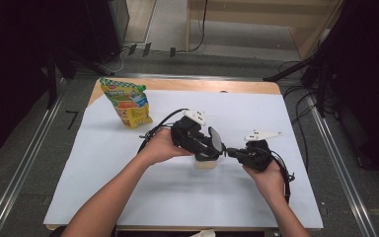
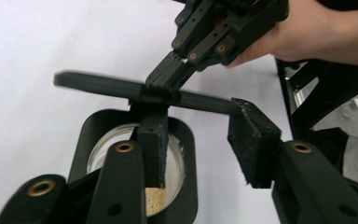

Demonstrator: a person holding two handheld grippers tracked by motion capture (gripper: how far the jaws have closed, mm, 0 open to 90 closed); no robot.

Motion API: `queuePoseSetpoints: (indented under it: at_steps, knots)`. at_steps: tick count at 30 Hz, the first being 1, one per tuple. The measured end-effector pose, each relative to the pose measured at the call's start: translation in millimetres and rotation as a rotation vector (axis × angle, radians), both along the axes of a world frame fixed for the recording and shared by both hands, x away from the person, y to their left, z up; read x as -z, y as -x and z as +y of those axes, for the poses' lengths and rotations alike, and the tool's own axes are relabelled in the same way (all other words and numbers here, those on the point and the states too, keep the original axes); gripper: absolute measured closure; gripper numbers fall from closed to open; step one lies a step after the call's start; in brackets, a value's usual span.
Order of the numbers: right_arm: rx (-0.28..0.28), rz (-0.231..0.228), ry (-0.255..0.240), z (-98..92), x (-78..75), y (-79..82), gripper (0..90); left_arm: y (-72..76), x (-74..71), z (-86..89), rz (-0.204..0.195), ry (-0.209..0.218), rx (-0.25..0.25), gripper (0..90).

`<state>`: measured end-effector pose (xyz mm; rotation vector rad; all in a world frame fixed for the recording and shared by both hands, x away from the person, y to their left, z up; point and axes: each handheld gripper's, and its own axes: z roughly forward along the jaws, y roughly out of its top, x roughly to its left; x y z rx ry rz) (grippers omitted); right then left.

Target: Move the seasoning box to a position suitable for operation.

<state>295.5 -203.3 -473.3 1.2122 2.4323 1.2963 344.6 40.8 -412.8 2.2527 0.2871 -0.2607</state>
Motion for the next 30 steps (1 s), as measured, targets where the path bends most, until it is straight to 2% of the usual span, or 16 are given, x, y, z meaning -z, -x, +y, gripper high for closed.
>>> queuePoseSetpoints:
  at_steps: [3,6,16,22,25,27,30]
  knots:
    - [-0.002,0.002,-0.004,-0.2,0.0,-0.1,90.0,-1.1,-2.0,-5.4,0.023,0.009,0.005,66.8]
    - [-0.003,0.004,-0.005,-0.1,-0.2,0.2,90.0,-1.6,-4.6,-13.7,0.027,0.005,0.004,69.8]
    - [-0.003,0.001,-0.007,-0.4,-0.2,1.1,90.0,-3.6,-2.8,-29.5,0.042,0.008,-0.005,70.7]
    - [-0.005,0.001,-0.008,-0.8,0.0,0.9,90.0,-3.9,-2.3,-29.8,0.062,0.007,-0.017,71.0]
    - [-0.006,0.003,-0.012,-0.6,-0.6,1.6,90.0,-1.5,-3.8,-25.6,0.078,0.016,-0.032,70.4]
    - [-0.007,0.002,-0.015,-1.8,-2.0,3.5,90.0,-0.4,-5.8,-21.6,0.067,0.011,-0.033,70.2]
    - [-0.005,0.005,-0.031,-5.1,-3.6,7.7,89.9,0.8,-7.6,-17.5,0.08,0.011,-0.053,69.5]
